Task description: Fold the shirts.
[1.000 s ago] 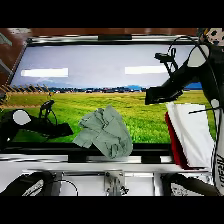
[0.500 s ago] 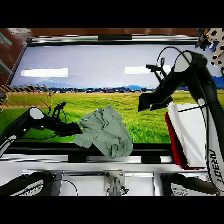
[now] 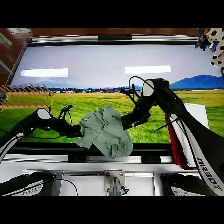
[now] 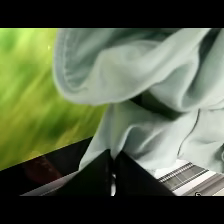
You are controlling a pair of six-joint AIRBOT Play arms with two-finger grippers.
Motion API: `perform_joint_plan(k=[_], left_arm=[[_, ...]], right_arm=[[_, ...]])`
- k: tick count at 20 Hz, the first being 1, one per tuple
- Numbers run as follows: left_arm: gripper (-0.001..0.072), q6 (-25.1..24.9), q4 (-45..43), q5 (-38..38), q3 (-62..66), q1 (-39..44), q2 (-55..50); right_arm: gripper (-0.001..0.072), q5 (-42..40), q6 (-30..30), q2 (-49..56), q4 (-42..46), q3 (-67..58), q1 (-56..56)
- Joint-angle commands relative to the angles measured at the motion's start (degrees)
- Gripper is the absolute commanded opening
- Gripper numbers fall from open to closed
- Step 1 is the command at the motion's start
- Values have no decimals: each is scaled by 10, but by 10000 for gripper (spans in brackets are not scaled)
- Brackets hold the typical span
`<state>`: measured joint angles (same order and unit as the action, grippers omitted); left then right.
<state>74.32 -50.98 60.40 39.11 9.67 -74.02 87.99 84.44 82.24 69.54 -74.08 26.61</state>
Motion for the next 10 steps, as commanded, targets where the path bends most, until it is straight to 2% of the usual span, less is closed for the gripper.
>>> perform_joint_plan(k=[1,7,10], left_arm=[[31,-4,1,2,0,19,-3],[31,-10,1,7,0,23,-2],[31,-13,1,7,0,23,-2]], right_arm=[[675,-82,6,17,0,12,31],[675,-121,9,93,-4,12,46],[656,-124,4,116,-37,12,46]])
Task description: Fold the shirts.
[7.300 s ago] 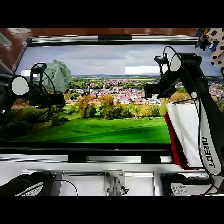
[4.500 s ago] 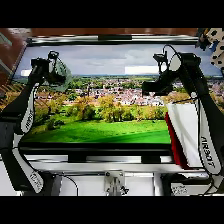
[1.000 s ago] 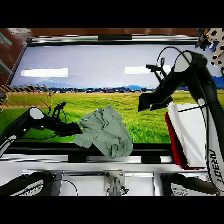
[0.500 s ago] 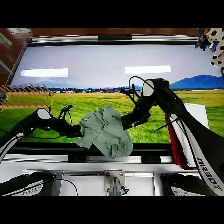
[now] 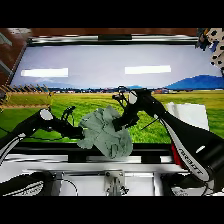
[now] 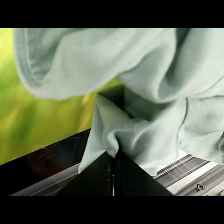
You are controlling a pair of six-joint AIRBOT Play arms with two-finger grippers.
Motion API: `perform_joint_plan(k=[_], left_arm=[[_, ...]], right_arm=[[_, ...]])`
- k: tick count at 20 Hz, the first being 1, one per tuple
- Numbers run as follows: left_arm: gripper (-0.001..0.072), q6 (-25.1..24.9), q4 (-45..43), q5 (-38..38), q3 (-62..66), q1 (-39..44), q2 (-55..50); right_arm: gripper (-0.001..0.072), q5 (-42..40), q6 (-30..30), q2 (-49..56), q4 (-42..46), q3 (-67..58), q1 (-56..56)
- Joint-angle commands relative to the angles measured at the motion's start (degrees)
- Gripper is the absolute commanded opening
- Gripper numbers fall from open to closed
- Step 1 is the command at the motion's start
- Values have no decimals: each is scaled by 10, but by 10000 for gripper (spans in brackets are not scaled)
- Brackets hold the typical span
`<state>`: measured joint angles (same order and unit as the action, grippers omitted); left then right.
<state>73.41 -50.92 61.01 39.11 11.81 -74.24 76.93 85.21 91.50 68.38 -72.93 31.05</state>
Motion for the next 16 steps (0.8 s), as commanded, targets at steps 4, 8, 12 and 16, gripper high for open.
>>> perform_joint_plan(k=[4,8,12,16], left_arm=[[30,-4,0,2,7,0,15],[30,-9,0,3,88,-24,95],[30,-9,0,-10,273,-51,229],[30,6,-1,-120,462,-54,329]], right_arm=[[72,-7,-7,16,-48,-14,0],[72,2,-9,-67,37,-102,-17],[72,-12,-11,-177,143,-224,-52],[72,-105,0,-286,170,-297,-63]])
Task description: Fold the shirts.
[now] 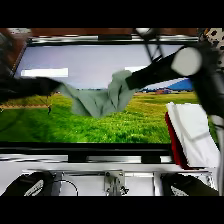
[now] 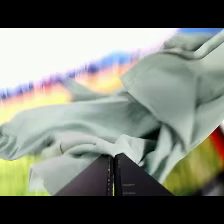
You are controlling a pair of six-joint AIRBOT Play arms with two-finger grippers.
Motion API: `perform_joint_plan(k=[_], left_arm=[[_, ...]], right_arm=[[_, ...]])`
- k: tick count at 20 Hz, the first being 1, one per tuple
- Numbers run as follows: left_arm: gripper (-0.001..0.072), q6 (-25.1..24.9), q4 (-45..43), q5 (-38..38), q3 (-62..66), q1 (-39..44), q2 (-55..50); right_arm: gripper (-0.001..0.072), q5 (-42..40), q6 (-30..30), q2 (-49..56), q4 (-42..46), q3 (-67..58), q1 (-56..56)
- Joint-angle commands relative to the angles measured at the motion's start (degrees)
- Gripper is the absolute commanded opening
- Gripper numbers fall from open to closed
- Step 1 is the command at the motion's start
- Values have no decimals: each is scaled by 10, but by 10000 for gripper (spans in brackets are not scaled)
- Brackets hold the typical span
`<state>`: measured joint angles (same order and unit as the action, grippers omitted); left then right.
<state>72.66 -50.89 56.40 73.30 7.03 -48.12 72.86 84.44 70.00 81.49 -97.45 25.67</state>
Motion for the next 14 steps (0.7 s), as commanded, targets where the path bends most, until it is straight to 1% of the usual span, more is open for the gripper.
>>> perform_joint_plan(k=[1,2,4,6,8,9,11,13,14], left_arm=[[29,21,-5,-92,151,-6,80],[29,30,-19,-102,177,-6,91],[30,66,-68,-94,198,-6,109],[30,113,-125,-57,198,-6,119],[30,141,-159,0,198,-6,118],[30,142,-161,21,197,-6,117],[30,141,-161,28,186,-6,116],[30,140,-169,26,173,-6,113],[30,140,-178,25,165,-6,109]], right_arm=[[72,-91,17,-98,39,-54,-10],[72,-103,34,-121,45,-54,-10],[72,-81,67,-154,74,-54,-10],[72,-2,90,-173,88,-54,-10],[72,106,113,-174,80,-54,-10],[72,157,128,-171,62,-54,-10],[72,236,152,-161,15,-54,-8],[72,275,188,-146,-16,-51,5],[72,277,200,-140,-23,-37,20]])
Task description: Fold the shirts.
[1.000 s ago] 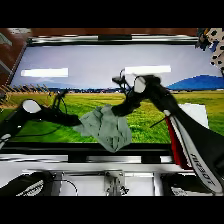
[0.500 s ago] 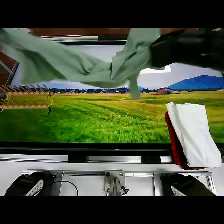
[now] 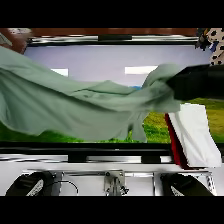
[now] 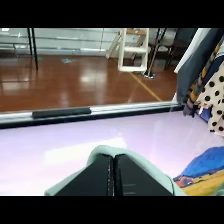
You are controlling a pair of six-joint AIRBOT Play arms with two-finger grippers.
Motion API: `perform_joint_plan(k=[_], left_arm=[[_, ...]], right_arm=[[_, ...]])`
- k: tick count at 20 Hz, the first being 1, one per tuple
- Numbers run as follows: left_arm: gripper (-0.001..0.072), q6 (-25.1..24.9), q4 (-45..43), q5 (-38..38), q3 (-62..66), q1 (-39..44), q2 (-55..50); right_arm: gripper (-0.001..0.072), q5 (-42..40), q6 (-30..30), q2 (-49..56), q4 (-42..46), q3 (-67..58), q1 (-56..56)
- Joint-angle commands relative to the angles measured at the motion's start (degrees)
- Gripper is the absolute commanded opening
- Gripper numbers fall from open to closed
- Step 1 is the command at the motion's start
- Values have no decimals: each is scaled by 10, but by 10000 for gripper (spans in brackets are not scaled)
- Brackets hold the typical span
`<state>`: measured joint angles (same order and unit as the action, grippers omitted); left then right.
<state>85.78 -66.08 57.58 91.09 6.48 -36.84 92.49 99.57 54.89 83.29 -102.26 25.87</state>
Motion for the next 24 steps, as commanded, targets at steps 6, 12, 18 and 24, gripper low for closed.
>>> perform_joint_plan(k=[6,12,18,24], left_arm=[[30,9,-90,14,-42,0,-102],[31,14,-79,-11,-44,0,-303],[171,41,56,77,-44,0,-459],[544,23,55,231,-43,-34,-435]], right_arm=[[72,-36,53,19,42,243,65],[72,-310,96,136,49,350,30],[86,-426,103,266,42,350,30],[592,-332,9,207,43,291,-35]])
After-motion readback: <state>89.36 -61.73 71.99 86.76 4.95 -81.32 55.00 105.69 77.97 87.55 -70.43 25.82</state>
